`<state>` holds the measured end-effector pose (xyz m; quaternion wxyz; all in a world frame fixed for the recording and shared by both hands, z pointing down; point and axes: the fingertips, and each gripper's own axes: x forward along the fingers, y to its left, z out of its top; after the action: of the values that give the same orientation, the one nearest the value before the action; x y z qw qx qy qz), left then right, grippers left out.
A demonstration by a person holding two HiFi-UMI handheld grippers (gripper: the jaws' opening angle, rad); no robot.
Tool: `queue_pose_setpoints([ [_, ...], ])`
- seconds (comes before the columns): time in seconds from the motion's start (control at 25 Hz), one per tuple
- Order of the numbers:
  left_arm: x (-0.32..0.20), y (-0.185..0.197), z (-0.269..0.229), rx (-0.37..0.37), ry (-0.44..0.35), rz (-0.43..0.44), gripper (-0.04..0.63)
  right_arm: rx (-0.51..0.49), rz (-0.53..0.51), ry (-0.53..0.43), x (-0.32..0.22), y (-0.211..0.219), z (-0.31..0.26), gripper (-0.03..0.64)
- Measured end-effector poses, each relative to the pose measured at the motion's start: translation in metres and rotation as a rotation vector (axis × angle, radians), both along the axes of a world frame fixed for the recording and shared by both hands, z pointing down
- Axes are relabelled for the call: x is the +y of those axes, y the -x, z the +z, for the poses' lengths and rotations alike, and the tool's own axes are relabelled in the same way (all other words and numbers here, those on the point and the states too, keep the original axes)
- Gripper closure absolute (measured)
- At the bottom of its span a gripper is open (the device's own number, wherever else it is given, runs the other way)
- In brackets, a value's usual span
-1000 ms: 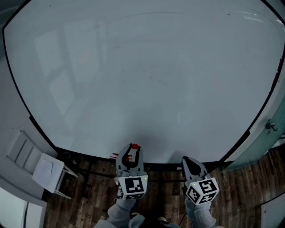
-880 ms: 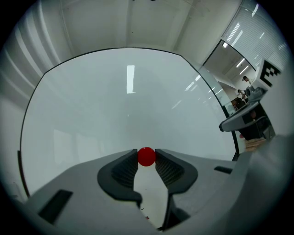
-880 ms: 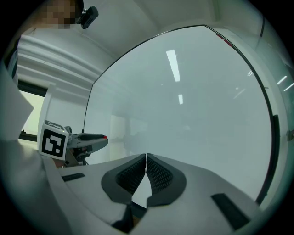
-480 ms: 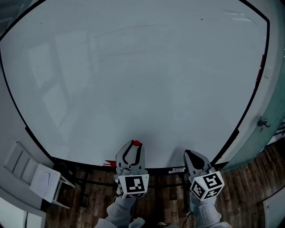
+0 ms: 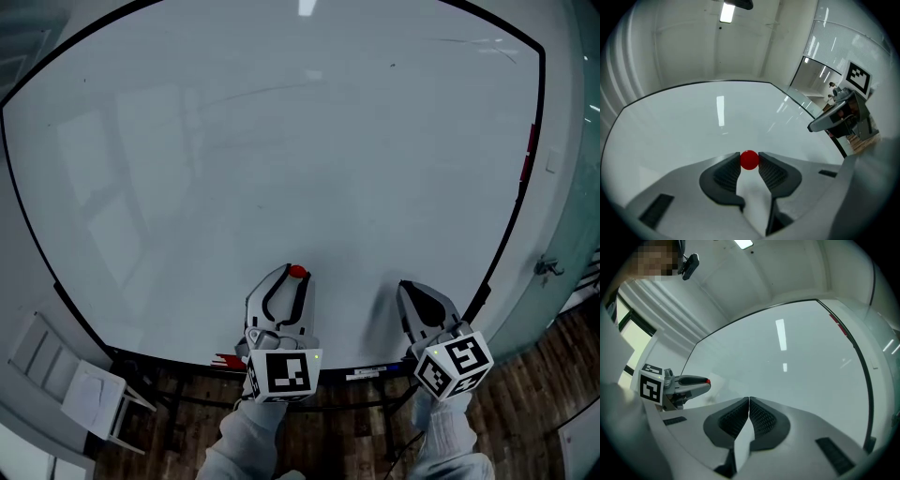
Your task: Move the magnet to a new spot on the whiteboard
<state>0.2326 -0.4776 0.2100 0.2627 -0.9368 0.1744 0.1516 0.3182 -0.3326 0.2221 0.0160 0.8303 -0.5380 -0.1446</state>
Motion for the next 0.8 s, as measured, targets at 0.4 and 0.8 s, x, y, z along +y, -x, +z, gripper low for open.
queue_pose_setpoints([
  [0.4,0.022,-0.016,-0.102,0.112,-0.149,0.025,0.471,0.163,-0.009,-0.088,-0.008,0.0,-0.088,0.589],
  [0.8,0.022,-0.032,-0.148,0.09,-0.178,0.025,0.471,0.227,0.037,-0.136,0.0,-0.011,-0.126,0.589],
])
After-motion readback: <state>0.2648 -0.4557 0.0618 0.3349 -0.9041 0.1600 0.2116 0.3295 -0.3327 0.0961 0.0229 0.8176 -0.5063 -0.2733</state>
